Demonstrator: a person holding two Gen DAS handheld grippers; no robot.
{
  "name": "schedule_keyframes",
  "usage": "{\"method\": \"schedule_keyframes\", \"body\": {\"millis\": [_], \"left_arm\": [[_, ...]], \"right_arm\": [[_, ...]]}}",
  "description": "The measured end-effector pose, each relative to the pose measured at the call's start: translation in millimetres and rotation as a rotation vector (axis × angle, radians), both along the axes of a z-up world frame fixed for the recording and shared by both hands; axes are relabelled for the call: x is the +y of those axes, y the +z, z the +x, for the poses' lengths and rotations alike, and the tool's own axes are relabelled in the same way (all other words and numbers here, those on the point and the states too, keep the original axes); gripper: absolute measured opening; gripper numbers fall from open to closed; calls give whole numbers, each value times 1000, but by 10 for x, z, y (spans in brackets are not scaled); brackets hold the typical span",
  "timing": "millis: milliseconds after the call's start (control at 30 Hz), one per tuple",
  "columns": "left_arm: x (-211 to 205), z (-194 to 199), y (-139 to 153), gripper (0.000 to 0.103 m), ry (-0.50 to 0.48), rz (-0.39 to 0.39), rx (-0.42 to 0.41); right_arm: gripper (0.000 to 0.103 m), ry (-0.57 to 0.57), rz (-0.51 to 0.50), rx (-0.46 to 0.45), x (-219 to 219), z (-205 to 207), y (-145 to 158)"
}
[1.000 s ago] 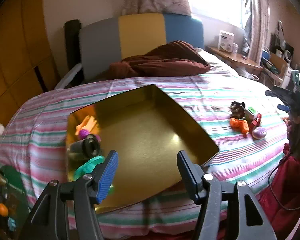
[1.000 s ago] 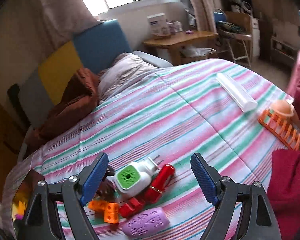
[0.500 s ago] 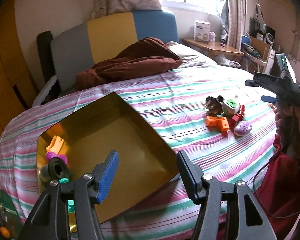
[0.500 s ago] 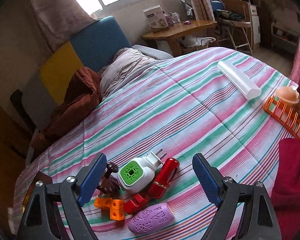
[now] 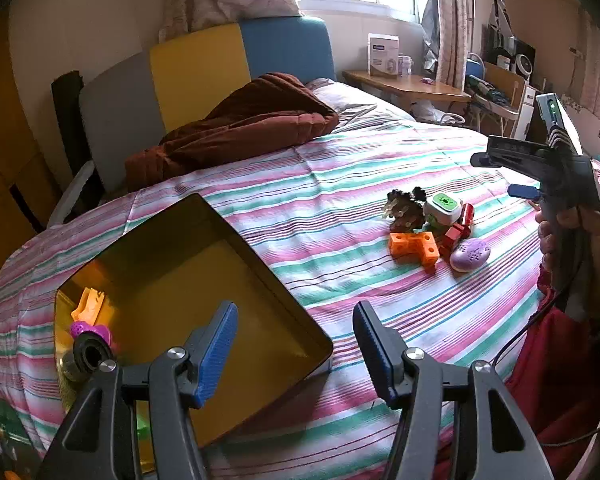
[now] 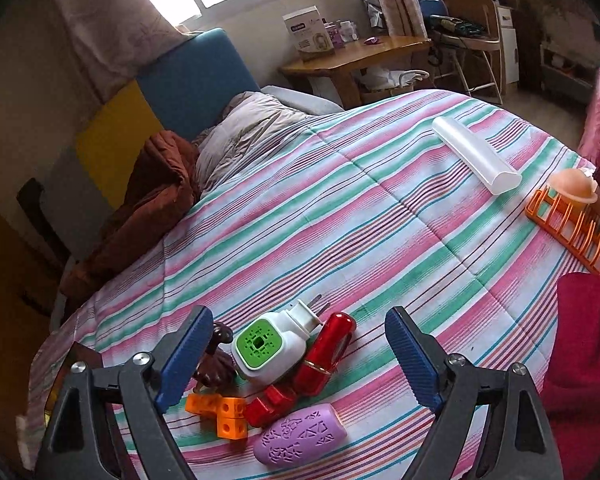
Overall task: Organize rigid objects
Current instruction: 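Grasp the orange cube blocks with the left tool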
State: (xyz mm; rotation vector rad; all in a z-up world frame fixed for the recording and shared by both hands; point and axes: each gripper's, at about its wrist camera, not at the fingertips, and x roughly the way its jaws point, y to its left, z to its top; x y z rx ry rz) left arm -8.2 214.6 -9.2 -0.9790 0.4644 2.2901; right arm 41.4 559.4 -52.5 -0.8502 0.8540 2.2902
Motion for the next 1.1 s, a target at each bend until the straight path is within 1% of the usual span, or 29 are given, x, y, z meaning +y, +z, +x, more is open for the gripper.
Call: {"method": "schedule_keyframes", "body": {"millis": [167,233,433,567,633,700,800,867,967,1100], "left_arm": [[76,-11,-4,60,-12,2,-7],[116,-26,-13,54,-23,4,-18],[290,-67,-41,54,-56,16,-49],[500,-150,-86,54,-93,48,-120],[651,-181,-155,54,-119,42,-166],[794,-235,-237,54,-140,56,-225],[990,-292,-347,54,-158,53,-270],[1137,-346,-447,54,-171,52,-326],[1328,-394,-563,55,-184,38,-359],[1590,-455,-721,62,-209,7,-366]], "right_arm": [[88,-21,-7,8,34,33,5],[89,-29,-10,14,48,46,9],[89,-55,-21,26,92,88,10],[89,-82,-39,37,144,130,6],[89,-88,-55,43,173,141,-7],[89,-94,-69,45,198,149,-22],[89,-94,-79,49,212,153,-34],[89,-87,-88,51,214,143,-43],[89,-74,-102,52,217,123,-62],[89,-62,-117,58,209,110,-82]]}}
